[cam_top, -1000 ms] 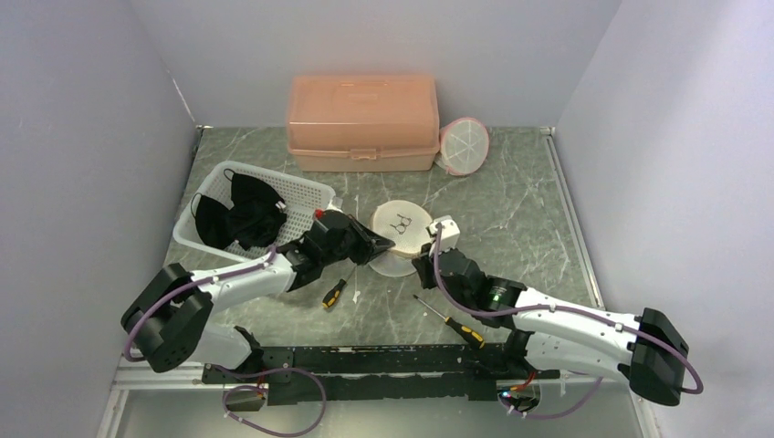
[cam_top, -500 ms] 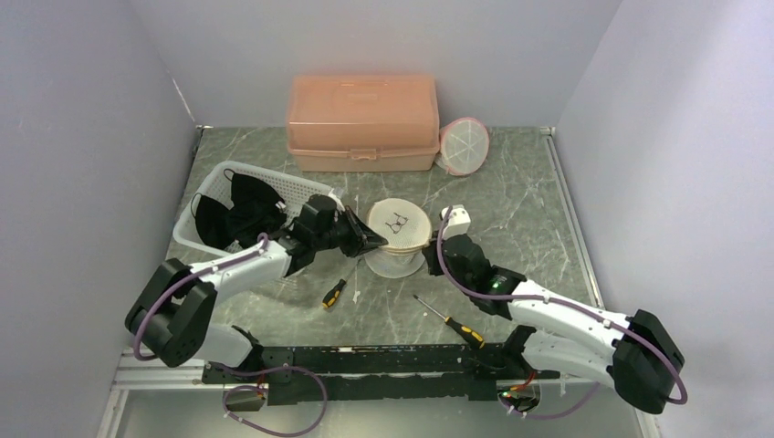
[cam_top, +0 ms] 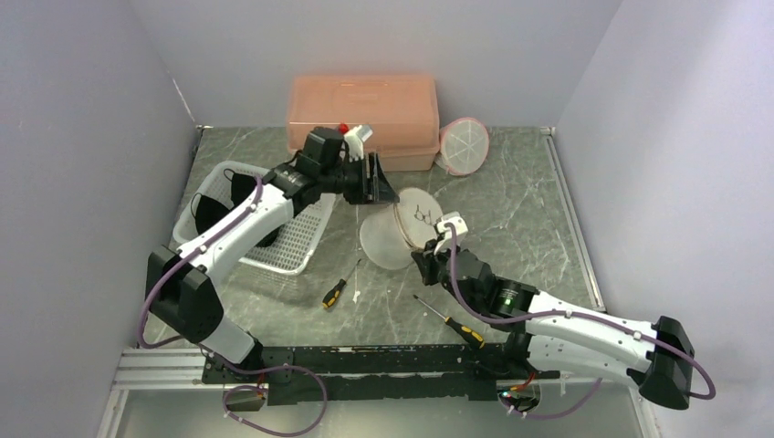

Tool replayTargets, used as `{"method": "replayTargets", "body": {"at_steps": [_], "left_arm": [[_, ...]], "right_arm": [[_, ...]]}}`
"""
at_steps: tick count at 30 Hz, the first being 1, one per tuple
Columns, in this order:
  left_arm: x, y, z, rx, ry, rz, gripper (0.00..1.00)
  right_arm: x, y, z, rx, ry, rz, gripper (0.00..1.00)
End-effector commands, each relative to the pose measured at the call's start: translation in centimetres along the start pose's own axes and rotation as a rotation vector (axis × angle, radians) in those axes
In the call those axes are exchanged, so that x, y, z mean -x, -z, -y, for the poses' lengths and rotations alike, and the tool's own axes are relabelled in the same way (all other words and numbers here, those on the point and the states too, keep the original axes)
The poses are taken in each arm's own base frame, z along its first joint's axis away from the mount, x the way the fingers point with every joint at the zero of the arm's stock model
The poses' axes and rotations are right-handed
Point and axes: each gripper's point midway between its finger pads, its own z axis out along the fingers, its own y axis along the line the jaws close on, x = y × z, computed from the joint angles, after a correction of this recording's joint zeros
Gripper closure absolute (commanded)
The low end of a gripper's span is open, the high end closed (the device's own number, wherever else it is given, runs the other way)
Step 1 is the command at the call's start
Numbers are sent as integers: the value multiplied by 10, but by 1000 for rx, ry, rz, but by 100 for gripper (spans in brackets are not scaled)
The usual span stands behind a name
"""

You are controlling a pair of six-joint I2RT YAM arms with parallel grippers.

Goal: Unzip the laundry bag and remove the bra
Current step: Unzip the laundry bag at the center of the board.

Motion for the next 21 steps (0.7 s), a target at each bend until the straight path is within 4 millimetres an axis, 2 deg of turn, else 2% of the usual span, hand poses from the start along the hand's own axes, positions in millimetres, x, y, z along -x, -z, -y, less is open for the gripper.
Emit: {"method": "replayTargets", "body": {"at_steps": [1, 3, 5, 8, 13, 16, 18, 21], "left_arm": [[17, 2, -12, 35, -87, -2, 38], [1, -5, -35, 74, -24, -25, 31], [-17, -6, -55, 112, 38, -23, 28], [-34, 9, -71, 169, 97, 35, 24], [-35, 51, -61, 184, 193, 194, 19], [-37, 70, -52, 189, 308, 246, 16], [-42, 72, -43, 146, 395, 265, 16], [-55, 56, -31, 96, 502, 288, 18]], "right_arm": [[24, -7, -18, 24, -39, 49, 100], [14, -15, -19, 10, -53, 27, 100], [1, -21, -17, -10, -57, -2, 100], [-14, -26, -14, -31, -58, -36, 100], [-22, -27, -12, -29, -47, -49, 100], [-22, -28, -12, -33, -29, -55, 100], [-22, -30, -13, -35, -22, -59, 100], [-23, -32, -14, -35, -22, -63, 100]]}}
